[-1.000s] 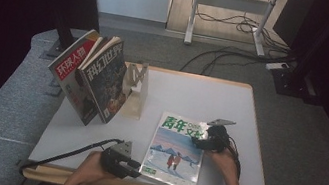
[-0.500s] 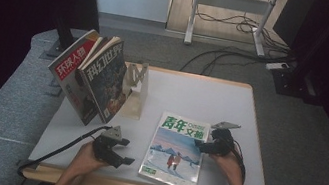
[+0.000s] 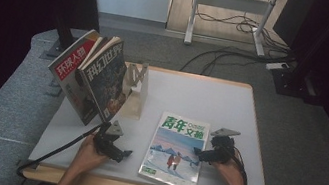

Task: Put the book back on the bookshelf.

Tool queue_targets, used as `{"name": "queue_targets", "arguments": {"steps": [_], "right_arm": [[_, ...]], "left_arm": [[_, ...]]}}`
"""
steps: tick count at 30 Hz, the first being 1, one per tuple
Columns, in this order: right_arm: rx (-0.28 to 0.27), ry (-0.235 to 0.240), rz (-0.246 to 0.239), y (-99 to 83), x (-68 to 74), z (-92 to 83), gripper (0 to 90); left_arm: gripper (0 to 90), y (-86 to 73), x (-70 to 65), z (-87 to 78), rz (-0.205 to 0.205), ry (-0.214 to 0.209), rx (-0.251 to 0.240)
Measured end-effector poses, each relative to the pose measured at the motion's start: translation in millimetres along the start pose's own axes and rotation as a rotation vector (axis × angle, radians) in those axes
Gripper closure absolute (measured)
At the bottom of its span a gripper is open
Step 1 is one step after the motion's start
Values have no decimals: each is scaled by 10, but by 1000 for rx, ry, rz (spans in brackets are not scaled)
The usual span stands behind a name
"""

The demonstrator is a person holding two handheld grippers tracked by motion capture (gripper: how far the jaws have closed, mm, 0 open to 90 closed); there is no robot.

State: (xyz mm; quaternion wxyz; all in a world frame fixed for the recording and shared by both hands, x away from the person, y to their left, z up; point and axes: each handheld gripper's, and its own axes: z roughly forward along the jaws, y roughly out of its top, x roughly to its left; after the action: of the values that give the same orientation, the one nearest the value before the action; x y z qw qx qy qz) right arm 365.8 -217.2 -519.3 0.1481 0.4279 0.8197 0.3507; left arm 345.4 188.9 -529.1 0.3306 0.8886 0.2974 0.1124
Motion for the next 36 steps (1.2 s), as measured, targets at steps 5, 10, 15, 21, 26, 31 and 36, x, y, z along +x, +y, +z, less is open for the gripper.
{"name": "queue_targets", "arguments": {"steps": [5,10,15,21,26,31,36], "right_arm": [[-9,15,7,-33,15,5,0],[-9,38,14,-51,29,5,0],[-1,70,33,-47,36,34,0],[6,114,64,-14,-9,110,0],[6,113,65,18,-25,141,0],[23,124,51,74,6,177,0],[27,103,-9,112,53,146,34]], "left_arm": [[0,-4,-3,1,-3,2,-2],[0,-8,-4,0,-5,3,-4],[0,-10,-5,0,-6,3,-5],[0,-11,-5,0,-7,2,-6],[0,-11,-5,0,-7,2,-6],[0,-11,-6,0,-8,3,-5],[0,-12,-5,0,-8,2,-6]]}}
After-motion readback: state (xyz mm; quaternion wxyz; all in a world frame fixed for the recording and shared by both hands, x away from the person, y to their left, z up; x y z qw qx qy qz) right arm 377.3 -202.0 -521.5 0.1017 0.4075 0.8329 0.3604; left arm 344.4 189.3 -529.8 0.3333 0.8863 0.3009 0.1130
